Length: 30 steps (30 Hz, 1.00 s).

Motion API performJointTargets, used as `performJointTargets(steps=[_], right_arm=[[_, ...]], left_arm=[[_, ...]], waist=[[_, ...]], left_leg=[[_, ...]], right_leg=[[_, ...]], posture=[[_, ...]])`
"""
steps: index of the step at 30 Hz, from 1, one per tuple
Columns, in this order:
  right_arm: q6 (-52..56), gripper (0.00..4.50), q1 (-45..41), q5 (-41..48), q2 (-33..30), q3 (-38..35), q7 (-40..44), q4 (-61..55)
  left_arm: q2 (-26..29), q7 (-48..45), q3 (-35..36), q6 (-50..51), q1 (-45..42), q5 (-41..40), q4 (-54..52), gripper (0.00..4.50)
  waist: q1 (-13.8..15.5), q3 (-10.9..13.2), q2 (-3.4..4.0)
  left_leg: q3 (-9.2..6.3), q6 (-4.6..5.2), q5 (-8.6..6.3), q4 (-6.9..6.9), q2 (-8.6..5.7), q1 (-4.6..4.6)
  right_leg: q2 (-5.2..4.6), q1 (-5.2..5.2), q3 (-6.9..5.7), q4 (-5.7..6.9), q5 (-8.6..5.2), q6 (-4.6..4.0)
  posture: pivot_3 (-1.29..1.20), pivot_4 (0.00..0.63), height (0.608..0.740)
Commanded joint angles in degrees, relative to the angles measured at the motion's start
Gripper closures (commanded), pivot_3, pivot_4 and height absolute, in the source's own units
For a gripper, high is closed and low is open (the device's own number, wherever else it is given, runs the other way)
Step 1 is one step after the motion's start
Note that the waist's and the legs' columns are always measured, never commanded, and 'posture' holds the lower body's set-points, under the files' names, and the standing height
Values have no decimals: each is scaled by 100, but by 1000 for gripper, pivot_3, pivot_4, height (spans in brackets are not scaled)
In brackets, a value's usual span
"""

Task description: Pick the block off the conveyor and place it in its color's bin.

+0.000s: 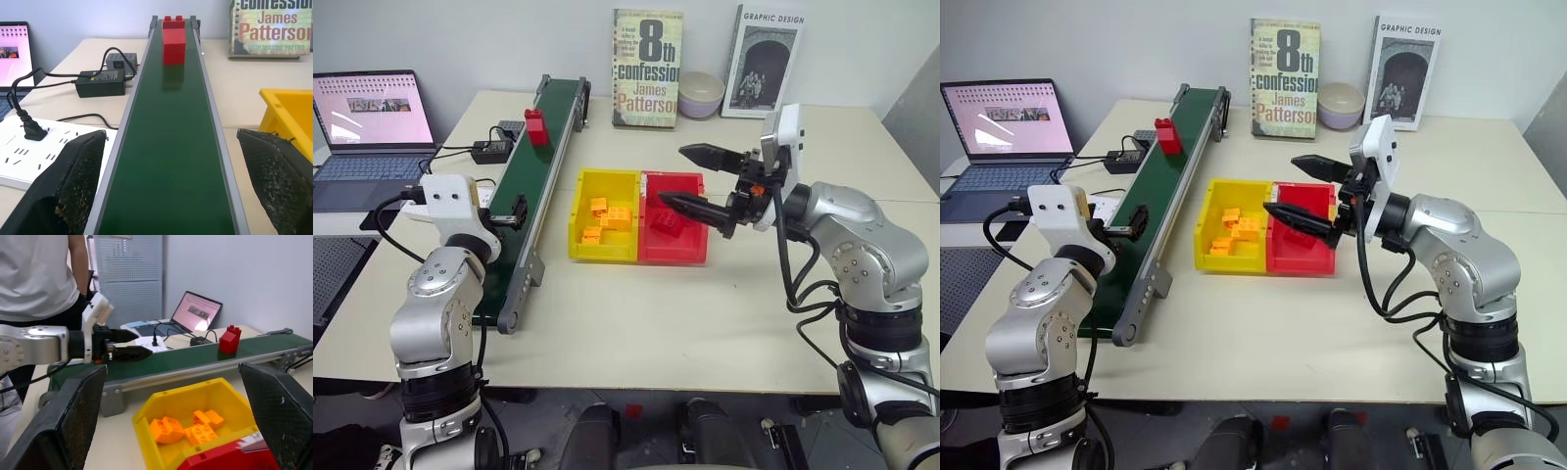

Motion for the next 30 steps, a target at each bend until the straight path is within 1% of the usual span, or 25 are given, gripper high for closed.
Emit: performJointTargets(steps=[1,11,20,30], right_arm=[[32,0,4,195,-47,-66,-29,-328],[51,0,80,246,-88,-100,-249,-541],[72,0,137,244,-135,-83,-393,-650],[404,0,297,666,-465,-152,-249,-850]], left_arm=[[57,17,-35,-54,-201,5,-93,39],[-8,122,-21,-205,-454,58,297,39],[-33,128,-119,-322,-432,84,502,39],[-78,174,-204,-267,-327,98,513,39]], waist=[[-1,0,0],[0,0,0],[-1,0,0],[2,0,0]], left_leg=[[-1,0,0,0,0,0],[1,0,0,1,0,-1],[1,0,0,1,-1,-1],[2,0,0,1,-1,-2]], right_leg=[[0,0,-1,1,0,0],[5,0,-2,-1,0,0],[4,0,-1,0,0,0],[3,0,0,-3,0,0]], posture=[[0,150,740],[0,150,740],[0,150,740],[0,150,740]])
